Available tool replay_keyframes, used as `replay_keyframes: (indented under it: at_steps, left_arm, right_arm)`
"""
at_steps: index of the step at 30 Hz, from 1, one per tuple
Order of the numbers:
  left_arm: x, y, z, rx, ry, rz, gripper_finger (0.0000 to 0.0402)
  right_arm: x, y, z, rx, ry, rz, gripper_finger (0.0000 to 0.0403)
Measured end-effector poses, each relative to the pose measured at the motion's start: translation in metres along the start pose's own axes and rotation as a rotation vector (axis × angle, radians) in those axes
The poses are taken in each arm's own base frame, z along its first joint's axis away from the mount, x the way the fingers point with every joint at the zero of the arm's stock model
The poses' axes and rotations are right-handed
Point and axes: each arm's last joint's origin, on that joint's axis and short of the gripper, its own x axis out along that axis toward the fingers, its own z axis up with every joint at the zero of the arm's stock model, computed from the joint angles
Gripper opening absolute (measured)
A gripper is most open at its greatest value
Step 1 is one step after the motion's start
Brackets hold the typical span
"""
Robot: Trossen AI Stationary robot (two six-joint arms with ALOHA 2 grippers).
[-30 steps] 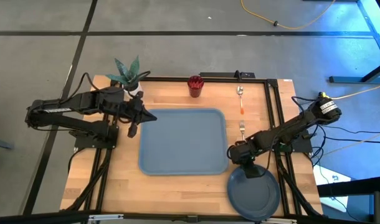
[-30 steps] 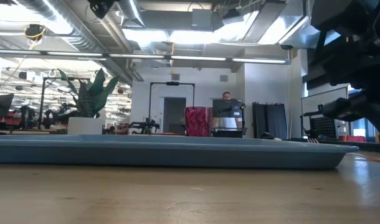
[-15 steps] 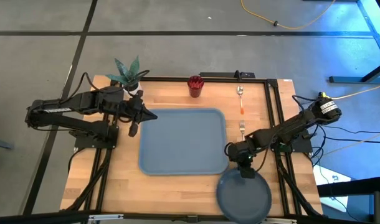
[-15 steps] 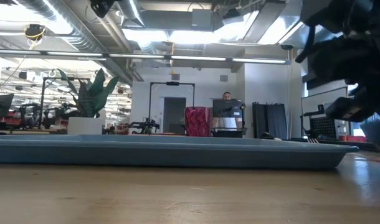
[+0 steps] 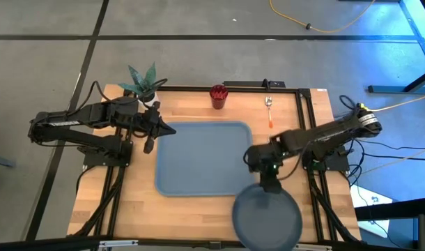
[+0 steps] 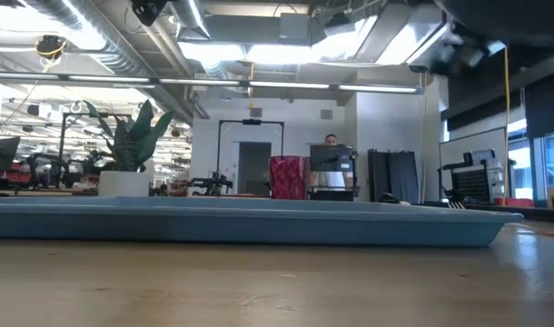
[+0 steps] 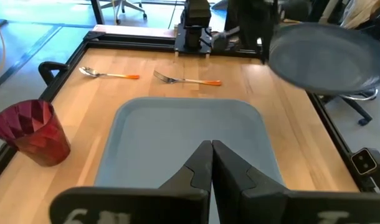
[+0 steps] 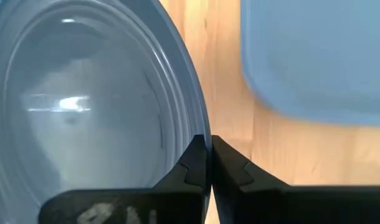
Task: Pick and place plate/cup/fork/spoon on tray
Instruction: Put the dark blue plate on the blue tray
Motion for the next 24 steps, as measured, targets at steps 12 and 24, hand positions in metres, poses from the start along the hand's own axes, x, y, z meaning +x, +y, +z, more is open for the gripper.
replay_keyframes:
  at_steps: [12, 24]
  left_arm:
    - [0.000, -0.002, -0.005, 0.036, 0.049, -0.088, 0.0000]
    - [-0.014, -0.003, -0.004, 0.057, 0.011, -0.071, 0.0000]
  right_arm:
    - [-0.067, -0.022, 0.077, 0.082, -0.173, -0.215, 0.0009]
    - [-0.051, -0.101, 0.158, -0.003, -0.095, -0.299, 0.0009]
